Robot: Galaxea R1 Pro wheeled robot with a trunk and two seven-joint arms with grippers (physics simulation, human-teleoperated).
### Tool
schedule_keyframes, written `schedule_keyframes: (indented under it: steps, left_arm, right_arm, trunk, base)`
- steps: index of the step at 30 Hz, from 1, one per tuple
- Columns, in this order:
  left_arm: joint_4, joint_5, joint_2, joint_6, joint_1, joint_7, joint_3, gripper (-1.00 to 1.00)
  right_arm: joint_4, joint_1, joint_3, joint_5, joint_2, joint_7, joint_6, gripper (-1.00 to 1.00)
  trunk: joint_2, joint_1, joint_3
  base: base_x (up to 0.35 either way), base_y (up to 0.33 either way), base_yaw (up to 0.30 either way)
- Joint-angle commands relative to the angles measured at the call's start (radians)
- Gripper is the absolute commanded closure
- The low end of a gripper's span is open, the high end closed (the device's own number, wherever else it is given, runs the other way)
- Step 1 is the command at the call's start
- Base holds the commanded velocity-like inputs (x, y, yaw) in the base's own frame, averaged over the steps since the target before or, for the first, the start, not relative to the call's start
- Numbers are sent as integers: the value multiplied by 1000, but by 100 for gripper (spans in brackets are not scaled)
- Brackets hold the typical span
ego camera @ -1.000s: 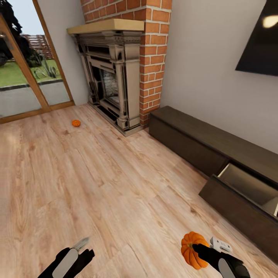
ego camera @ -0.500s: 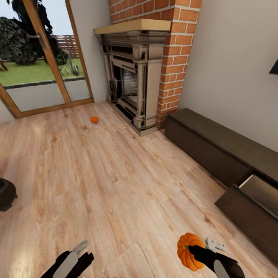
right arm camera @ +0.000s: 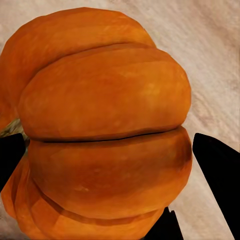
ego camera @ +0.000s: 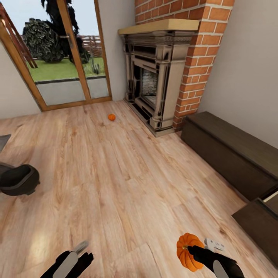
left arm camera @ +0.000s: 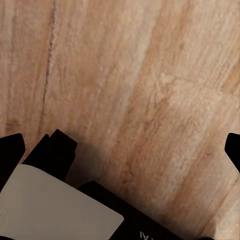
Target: Place each of the two pumpkins and all three candles from the living room inside a cabinet in the living room (use any cabinet), then make sure every cabinet is closed, and position the cauldron so it is next to a table in the living room.
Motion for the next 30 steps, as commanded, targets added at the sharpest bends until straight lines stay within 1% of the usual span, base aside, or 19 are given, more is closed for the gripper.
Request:
schedule_keyframes:
  steps: [1,30]
  left_arm:
    - [0,0,0,0,0,0,0,-100]
    - [0,1,-1,0,0,1,-1,-100]
  right_arm:
    - [0,0,0,-1,0,0,0,100]
    - [0,0,0,0,1,-1,0,100]
  trunk:
    - [0,0,0]
    - [0,0,0]
  base:
    - [0,0,286]
    - [0,0,286]
